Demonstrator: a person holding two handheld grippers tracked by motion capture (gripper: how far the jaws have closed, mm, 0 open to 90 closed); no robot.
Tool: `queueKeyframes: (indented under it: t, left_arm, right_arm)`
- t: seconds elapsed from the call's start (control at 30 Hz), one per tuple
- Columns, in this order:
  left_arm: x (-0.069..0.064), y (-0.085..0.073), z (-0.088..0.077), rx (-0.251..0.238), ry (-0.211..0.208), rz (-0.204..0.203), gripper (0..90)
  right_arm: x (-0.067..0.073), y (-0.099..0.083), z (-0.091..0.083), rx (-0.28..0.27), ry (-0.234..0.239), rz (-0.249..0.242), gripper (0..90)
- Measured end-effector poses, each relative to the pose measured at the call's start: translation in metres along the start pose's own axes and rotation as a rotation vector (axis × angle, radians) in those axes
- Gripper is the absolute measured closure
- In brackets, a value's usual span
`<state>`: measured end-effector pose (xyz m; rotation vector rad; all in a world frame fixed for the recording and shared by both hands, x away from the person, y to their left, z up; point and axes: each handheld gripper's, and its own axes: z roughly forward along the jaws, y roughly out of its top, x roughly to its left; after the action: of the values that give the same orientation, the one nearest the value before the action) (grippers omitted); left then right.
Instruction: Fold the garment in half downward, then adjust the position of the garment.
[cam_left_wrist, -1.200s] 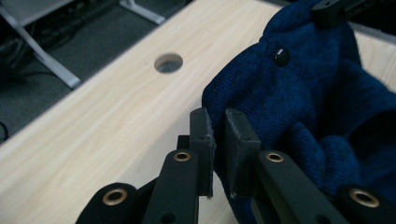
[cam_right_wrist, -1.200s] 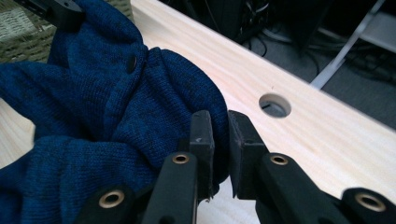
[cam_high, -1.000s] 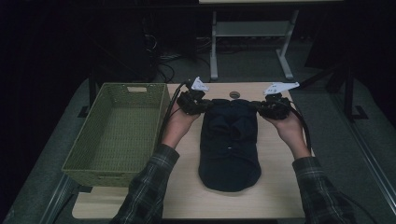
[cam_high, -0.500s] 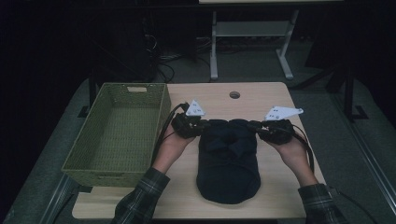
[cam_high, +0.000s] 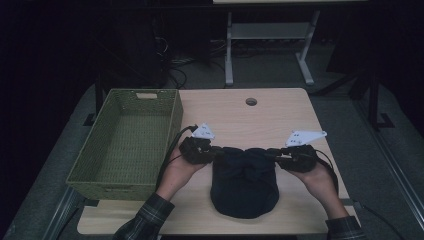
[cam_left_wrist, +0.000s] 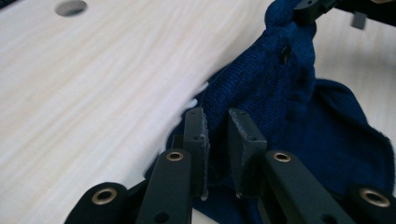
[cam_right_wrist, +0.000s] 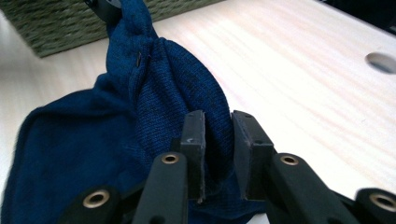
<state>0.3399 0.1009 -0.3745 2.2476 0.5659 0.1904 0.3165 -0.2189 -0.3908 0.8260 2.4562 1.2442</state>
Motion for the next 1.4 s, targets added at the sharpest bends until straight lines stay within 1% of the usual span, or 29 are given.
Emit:
queueKeyframes:
  t: [0.07,0.1,0.13,0.2,0.27,0.37,0.4,0.43,0.47,0.5,0.53,0.57,0.6,0.63,0.67,0.7,0.73,0.77,0.8,0.87,0.93,0.97,1.07,1.1,1.13,1.17,1.2,1.23,1.4]
  left_arm:
    - [-0.002,-0.002,0.000,0.003,-0.006,-0.002,77.1]
    - [-0.006,-0.005,-0.001,0.007,-0.012,-0.001,76.8]
    - [-0.006,-0.005,-0.001,0.007,-0.012,-0.001,76.6]
    - [-0.012,-0.010,-0.001,0.019,-0.028,-0.001,75.6]
    - [-0.017,-0.014,-0.001,0.029,-0.033,0.002,74.4]
    - [-0.023,-0.019,-0.003,0.054,-0.042,0.015,73.6]
    - [-0.025,-0.022,-0.003,0.051,-0.047,0.009,73.5]
    - [-0.027,-0.024,-0.003,0.059,-0.056,0.007,73.3]
    - [-0.027,-0.024,-0.003,0.059,-0.056,0.007,73.3]
    - [-0.029,-0.026,-0.002,0.061,-0.060,0.006,73.3]
    - [-0.034,-0.029,-0.001,0.077,-0.066,0.007,73.3]
    - [-0.034,-0.029,-0.001,0.077,-0.066,0.007,73.3]
    - [-0.039,-0.032,0.001,0.100,-0.067,0.012,73.3]
    - [-0.042,-0.034,0.002,0.108,-0.068,0.012,73.3]
    - [-0.044,-0.035,0.004,0.120,-0.068,0.013,73.3]
    - [-0.045,-0.037,0.005,0.136,-0.072,0.021,73.3]
    - [-0.047,-0.040,0.006,0.143,-0.075,0.012,73.4]
    - [-0.048,-0.042,0.007,0.159,-0.079,0.015,73.4]
    - [-0.048,-0.042,0.007,0.159,-0.079,0.015,73.4]
    - [-0.051,-0.050,0.011,0.185,-0.082,0.006,73.4]
    - [-0.052,-0.053,0.013,0.192,-0.089,0.004,73.1]
    - [-0.053,-0.053,0.012,0.191,-0.091,0.000,72.4]
    - [-0.054,-0.047,0.004,0.163,-0.085,0.004,69.4]
    - [-0.054,-0.045,0.000,0.147,-0.084,0.004,69.1]
    - [-0.054,-0.045,0.000,0.147,-0.084,0.004,68.5]
    - [-0.055,-0.039,-0.006,0.118,-0.069,0.008,68.3]
    - [-0.055,-0.039,-0.006,0.118,-0.069,0.008,68.3]
    - [-0.055,-0.035,-0.011,0.105,-0.064,0.015,68.4]
    - [-0.054,-0.024,-0.019,0.075,-0.046,0.024,69.1]
  right_arm:
    - [0.003,-0.004,-0.001,0.003,0.010,0.002,73.3]
    - [0.005,-0.006,-0.002,0.002,0.016,0.010,73.1]
    - [0.005,-0.006,-0.002,0.002,0.016,0.010,73.1]
    - [0.010,-0.011,-0.004,0.010,0.033,0.028,72.0]
    - [0.013,-0.016,-0.006,0.012,0.042,0.027,71.5]
    - [0.020,-0.023,-0.006,0.026,0.062,0.040,70.2]
    - [0.022,-0.026,-0.006,0.030,0.066,0.036,70.0]
    - [0.025,-0.028,-0.006,0.033,0.075,0.040,69.9]
    - [0.025,-0.028,-0.006,0.033,0.075,0.040,69.9]
    - [0.029,-0.034,-0.006,0.038,0.089,0.043,69.9]
    - [0.031,-0.036,-0.006,0.046,0.091,0.041,69.8]
    - [0.031,-0.036,-0.006,0.046,0.091,0.041,69.8]
    - [0.035,-0.041,-0.006,0.054,0.099,0.045,69.8]
    - [0.038,-0.043,-0.006,0.061,0.106,0.055,69.7]
    - [0.039,-0.045,-0.006,0.061,0.111,0.042,69.7]
    - [0.041,-0.047,-0.005,0.068,0.116,0.048,69.6]
    - [0.042,-0.049,-0.005,0.069,0.123,0.046,69.4]
    - [0.044,-0.051,-0.004,0.073,0.129,0.046,69.4]
    - [0.046,-0.053,-0.004,0.081,0.134,0.047,69.2]
    - [0.050,-0.056,-0.002,0.091,0.146,0.040,68.7]
    - [0.053,-0.059,-0.001,0.098,0.157,0.039,67.0]
    - [0.054,-0.060,-0.001,0.098,0.159,0.037,65.1]
    - [0.054,-0.058,-0.005,0.087,0.164,0.040,61.5]
    - [0.053,-0.057,-0.007,0.077,0.163,0.038,60.3]
    - [0.053,-0.055,-0.009,0.069,0.161,0.042,59.8]
    - [0.052,-0.053,-0.012,0.059,0.159,0.045,59.3]
    - [0.051,-0.052,-0.015,0.050,0.154,0.043,58.3]
    - [0.049,-0.050,-0.018,0.040,0.154,0.044,58.0]
    - [0.043,-0.043,-0.033,-0.017,0.150,0.046,56.3]
